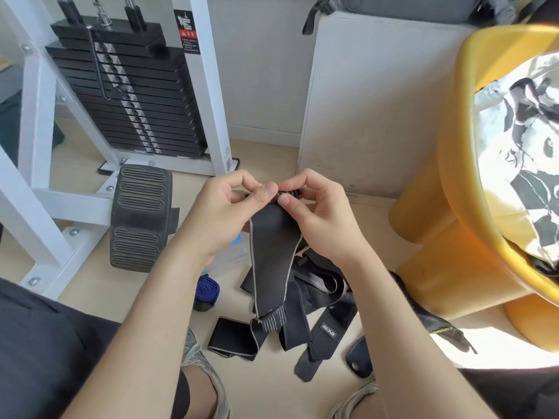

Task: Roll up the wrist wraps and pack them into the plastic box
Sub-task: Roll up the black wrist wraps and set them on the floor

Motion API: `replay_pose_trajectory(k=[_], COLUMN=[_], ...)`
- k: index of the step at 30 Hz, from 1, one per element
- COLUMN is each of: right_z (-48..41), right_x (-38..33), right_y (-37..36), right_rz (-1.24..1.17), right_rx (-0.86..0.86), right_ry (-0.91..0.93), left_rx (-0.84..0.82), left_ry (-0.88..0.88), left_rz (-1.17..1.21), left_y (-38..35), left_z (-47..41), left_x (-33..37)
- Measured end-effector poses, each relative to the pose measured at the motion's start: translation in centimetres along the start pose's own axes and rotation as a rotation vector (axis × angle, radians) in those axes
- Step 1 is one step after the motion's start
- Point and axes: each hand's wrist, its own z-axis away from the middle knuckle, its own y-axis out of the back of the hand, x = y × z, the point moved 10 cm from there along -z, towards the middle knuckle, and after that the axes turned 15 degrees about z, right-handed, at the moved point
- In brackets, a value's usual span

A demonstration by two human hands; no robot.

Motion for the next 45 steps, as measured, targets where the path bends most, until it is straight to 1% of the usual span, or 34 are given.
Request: replay_pose_trajectory(k=[2,3,6,9,11,15,19,21,25,28,30,33,36,40,43,45], right_z=[0.1,0.1,0.2,0.3,0.3,-0.1,-0.2,-0.1,0.1,0.3,0.2,0.0,0.0,0.1,0.1,0.1], right_x=[0.0,0.1,0.6,0.7,0.7,0.4,0.6,0.5,0.6,1.1,1.1,0.9,0.9,0.5,1.0,0.7], right_y=[0.0,0.0,0.2,0.0,-0.4,0.2,0.6,0.5,0.2,0.3,0.4,0.9,0.7,0.2,0.0,0.2], right_rz=[-0.009,-0.016,-0.064,-0.142,-0.125,-0.109,-0.142,-0.163,-0.222,-0.161,-0.140,-0.197,-0.150,-0.144,-0.131,-0.107], right_rx=[0.003,-0.002,-0.020,-0.058,-0.080,0.009,0.039,0.026,-0.018,-0.018,0.001,0.051,0.054,0.044,0.016,0.018], right_ry=[-0.016,-0.032,-0.060,-0.065,-0.064,-0.034,-0.034,-0.038,-0.060,-0.096,-0.094,-0.084,-0.069,-0.057,-0.118,-0.117], left_rx=[0.037,0.035,0.015,-0.054,-0.062,0.017,-0.032,-0.015,-0.003,-0.055,-0.060,-0.059,-0.063,-0.054,-0.060,-0.046], left_ry=[-0.075,-0.081,-0.072,-0.066,-0.060,-0.031,0.025,-0.017,-0.101,-0.130,-0.132,-0.082,-0.025,-0.076,-0.101,-0.115], left_rz=[0.007,0.011,-0.026,-0.019,-0.049,-0.081,0.015,0.027,-0.026,-0.036,-0.031,0.016,0.005,-0.047,-0.039,-0.042], left_y=[0.5,0.6,0.7,0.2,-0.1,0.1,-0.7,-0.4,0.3,0.0,-0.2,-0.3,-0.3,0.2,0.1,0.1], left_z=[0.0,0.0,0.2,0.3,0.4,0.5,0.5,0.4,0.1,0.2,0.2,0.1,0.0,-0.1,-0.1,-0.1], left_x=[0.7,0.8,0.9,1.4,1.4,0.9,0.5,0.9,1.3,1.6,1.7,1.2,0.8,0.9,0.9,1.1])
